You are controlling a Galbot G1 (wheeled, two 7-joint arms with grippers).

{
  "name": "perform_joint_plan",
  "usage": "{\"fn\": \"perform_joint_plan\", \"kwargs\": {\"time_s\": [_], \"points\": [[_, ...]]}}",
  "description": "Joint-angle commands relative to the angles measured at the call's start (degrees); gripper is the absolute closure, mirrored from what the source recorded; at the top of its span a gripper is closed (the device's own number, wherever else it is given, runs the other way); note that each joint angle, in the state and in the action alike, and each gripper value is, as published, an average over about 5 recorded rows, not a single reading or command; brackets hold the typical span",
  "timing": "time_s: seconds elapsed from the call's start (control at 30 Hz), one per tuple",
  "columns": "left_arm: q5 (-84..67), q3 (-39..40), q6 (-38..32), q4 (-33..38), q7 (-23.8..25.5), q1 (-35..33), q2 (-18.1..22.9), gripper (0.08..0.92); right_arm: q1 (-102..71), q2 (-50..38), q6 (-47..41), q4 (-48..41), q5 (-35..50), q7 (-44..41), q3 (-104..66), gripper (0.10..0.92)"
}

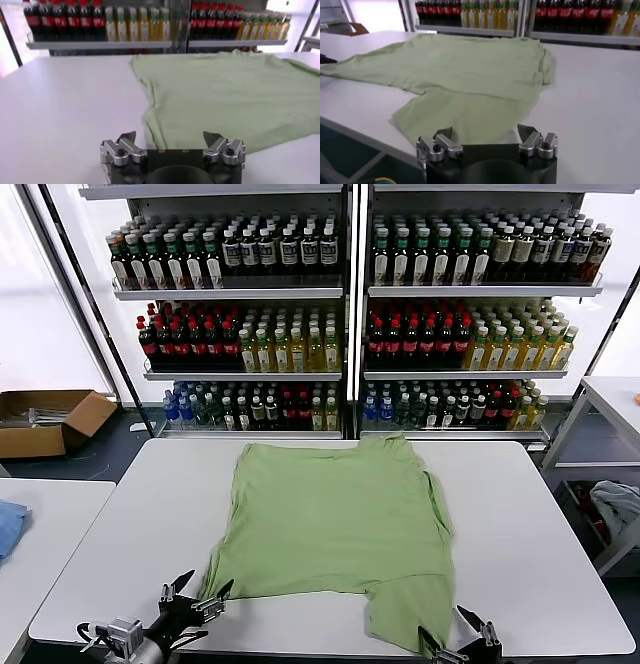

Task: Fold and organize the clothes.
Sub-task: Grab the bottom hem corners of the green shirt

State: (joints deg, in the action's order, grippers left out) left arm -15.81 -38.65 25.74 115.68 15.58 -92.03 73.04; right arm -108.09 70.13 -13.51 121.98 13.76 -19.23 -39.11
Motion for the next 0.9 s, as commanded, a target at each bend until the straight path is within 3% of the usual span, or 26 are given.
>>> {"fn": "perform_joint_plan", "kwargs": {"time_s": [0.03, 0.63, 0.77, 0.9], "points": [[-0.3, 2.73, 2.38, -2.92, -1.33, 0.83, -0.35, 0.228, -0.8, 0.57, -1.0, -0.54, -0.64, 0.95, 1.72, 0.371], [-0.21, 2.88, 2.46, 0.08, -1.24, -0.87, 0.34, 0.745, -1.1, 0.96, 4.4, 0.01, 2.1, 0.66, 0.71, 0.882], [0.19, 1.78, 2.74, 2.83, -1.3, -2.19, 0.7, 0.855, -3.45, 1.36, 6.49, 2.18, 2.62, 0.11, -0.22, 0.918], [1.47, 0.45, 2.72, 5.97, -1.22, -4.11, 0.89, 0.904, -6.73, 1.82, 8.77, 5.0, 3.68, -0.23, -1.49, 0.918]]}}
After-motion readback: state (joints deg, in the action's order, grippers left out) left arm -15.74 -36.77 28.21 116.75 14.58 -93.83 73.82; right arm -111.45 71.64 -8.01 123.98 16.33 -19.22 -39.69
